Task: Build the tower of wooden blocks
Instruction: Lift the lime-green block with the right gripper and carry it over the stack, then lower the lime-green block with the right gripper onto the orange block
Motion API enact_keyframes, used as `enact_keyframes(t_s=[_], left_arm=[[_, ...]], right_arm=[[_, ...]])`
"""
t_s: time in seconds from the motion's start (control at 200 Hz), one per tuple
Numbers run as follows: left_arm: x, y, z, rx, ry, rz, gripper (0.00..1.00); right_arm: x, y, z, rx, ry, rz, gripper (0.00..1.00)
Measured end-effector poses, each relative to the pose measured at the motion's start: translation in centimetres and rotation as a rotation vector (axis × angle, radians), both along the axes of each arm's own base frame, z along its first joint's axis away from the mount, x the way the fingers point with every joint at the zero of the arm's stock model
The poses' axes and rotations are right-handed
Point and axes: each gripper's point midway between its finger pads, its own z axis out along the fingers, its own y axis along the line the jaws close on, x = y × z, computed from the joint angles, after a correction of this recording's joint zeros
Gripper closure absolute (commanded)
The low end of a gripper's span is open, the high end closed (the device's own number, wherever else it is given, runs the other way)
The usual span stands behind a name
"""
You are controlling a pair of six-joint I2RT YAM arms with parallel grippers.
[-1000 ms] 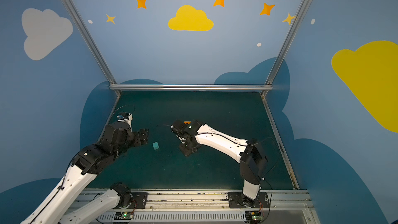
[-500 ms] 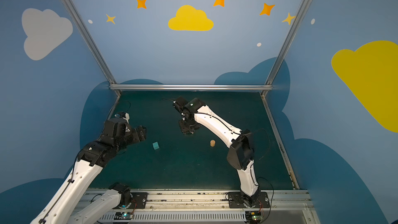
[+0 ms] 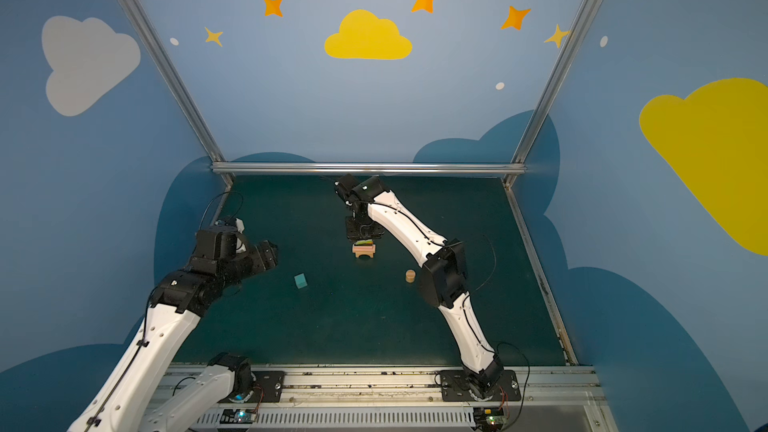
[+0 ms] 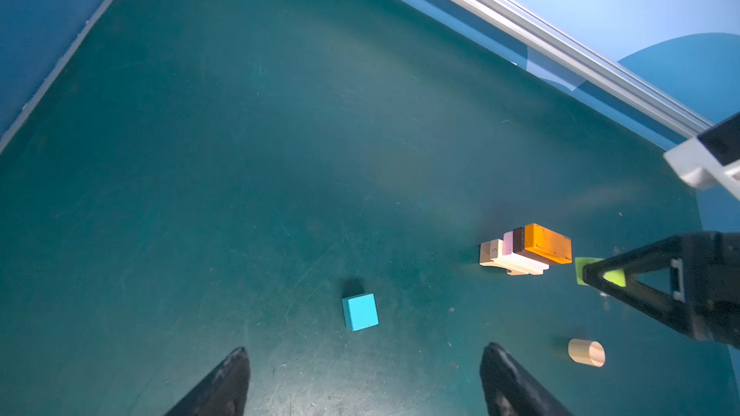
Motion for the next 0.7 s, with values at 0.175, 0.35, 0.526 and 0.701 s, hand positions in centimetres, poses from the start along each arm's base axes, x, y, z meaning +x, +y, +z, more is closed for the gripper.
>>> enact_keyframes(t_s=[0.175, 0.35, 0.526, 0.701], left_arm=[[0.0, -0.2, -0.3, -0.011, 0.004, -0.007, 0.11], [0.2, 0.0, -0.3, -0.024, 0.000, 0.000, 0.10], [0.4, 0.0, -0.1, -0.031, -0.010, 0.002, 0.10], [0.5, 0.1, -0.1, -0.033, -0.013, 0.005, 0.10]], right_arm=[[0.6, -0.2, -0.8, 0.004, 0.014, -0.057, 0.58], [1.2, 0.1, -1.4, 0.011, 0.018, -0.100, 0.60], [2.0, 0.6, -2.0, 0.019, 0.016, -0.124, 0.61], [2.4, 1.0, -2.0, 0.031, 0.008, -0.138, 0.61]])
